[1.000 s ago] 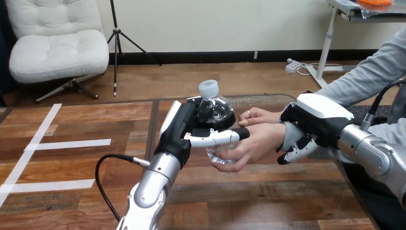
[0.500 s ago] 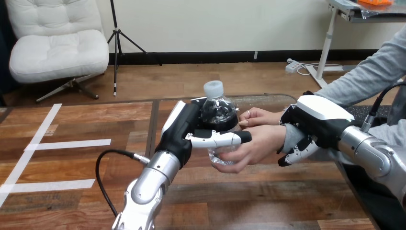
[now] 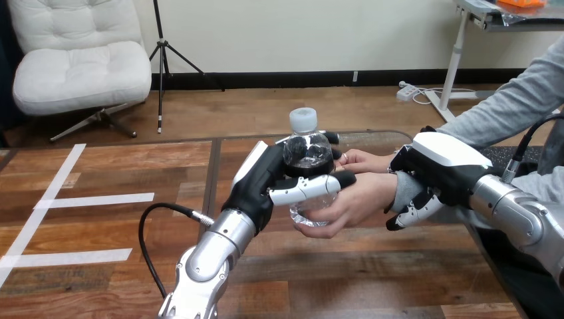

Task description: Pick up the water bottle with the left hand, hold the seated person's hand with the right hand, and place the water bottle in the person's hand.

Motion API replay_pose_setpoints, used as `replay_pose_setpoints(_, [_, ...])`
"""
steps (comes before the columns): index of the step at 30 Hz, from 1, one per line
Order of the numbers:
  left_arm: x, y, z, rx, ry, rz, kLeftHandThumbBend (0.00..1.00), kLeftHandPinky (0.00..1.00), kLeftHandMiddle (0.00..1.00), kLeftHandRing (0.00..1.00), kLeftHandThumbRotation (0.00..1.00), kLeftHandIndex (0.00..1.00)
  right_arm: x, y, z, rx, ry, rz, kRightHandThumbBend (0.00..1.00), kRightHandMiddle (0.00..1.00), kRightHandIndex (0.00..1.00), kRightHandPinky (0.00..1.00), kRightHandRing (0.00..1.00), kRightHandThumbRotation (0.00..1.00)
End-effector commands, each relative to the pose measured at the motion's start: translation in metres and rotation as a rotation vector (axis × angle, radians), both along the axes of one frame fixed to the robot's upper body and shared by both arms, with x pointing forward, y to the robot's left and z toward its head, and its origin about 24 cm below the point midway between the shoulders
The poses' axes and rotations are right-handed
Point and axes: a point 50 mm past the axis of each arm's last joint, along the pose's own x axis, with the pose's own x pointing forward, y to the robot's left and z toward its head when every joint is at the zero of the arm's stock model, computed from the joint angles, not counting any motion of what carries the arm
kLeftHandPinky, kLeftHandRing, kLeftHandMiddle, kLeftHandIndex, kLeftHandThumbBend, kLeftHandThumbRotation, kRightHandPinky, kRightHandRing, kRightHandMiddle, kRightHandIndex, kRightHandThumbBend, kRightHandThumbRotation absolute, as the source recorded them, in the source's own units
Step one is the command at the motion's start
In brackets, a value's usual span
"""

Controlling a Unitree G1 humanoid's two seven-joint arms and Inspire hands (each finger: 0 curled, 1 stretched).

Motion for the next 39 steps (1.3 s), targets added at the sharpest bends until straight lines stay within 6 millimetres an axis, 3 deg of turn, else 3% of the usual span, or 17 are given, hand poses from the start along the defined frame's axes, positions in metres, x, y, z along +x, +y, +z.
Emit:
replay_pose_setpoints(1, [0.013, -0.003, 0.023, 0.012, -0.095, -0.020, 1.00, 0.98, 0.97, 0.98, 0.84, 0.97, 0.011, 0.007, 0.025, 0.070, -0.113, 0.013, 0.74, 0.27, 0.28, 0.19, 0.22, 0.00])
replay_pose_setpoints(13, [0.012, 0.003, 0.024, 0.025, -0.128, -0.001, 1.00, 1.00, 0.99, 0.99, 0.99, 0.99, 0.010, 0.007, 0.024, 0.078, -0.113, 0.013, 0.74, 0.27, 0.28, 0.19, 0.22, 0.00])
replay_pose_setpoints(39, [0.009, 0.021, 0.026, 0.012, -0.154, 0.038, 1.00, 1.00, 1.00, 1.00, 1.00, 1.00, 0.010, 0.007, 0.024, 0.081, -0.113, 0.011, 0.75, 0.26, 0.27, 0.18, 0.21, 0.00])
